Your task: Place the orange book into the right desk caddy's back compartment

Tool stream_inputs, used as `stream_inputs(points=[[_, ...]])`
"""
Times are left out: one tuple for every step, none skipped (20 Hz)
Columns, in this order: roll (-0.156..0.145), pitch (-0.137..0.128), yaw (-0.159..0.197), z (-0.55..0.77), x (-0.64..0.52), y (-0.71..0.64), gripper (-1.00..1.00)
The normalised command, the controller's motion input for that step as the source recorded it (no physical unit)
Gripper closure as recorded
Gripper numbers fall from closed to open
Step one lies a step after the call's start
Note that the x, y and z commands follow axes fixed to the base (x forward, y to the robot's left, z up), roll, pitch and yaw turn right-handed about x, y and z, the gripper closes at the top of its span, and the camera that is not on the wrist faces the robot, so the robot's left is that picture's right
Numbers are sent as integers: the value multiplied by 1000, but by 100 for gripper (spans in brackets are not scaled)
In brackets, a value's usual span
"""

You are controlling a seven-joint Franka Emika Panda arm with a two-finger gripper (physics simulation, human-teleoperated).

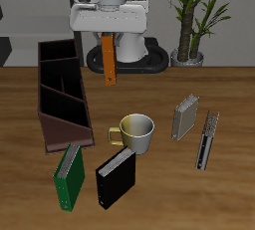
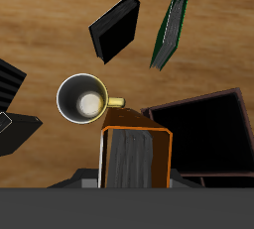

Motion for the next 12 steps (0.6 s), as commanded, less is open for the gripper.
stream_inputs(points=[[-7,69,-27,-69,-348,-259,100],[-71,-45,100,37,-520,-335,100],[-72,-99,105,76,-388,-320,100],[-40,-7,3,47,-178,-112,100],[-2,82,-46,4,-587,-479,100],[-114,-149,186,171,-432,-364,100],[-68,-3,-34,60,-282,-265,100],[-50,59,-3,20,-408,-357,100],[-79,-120,137,110,-477,-253,100],[-63,-93,150,44,-375,-241,100],[-72,-66,134,50,-299,-296,100],[-45,-5,35,18,-240,-306,100]])
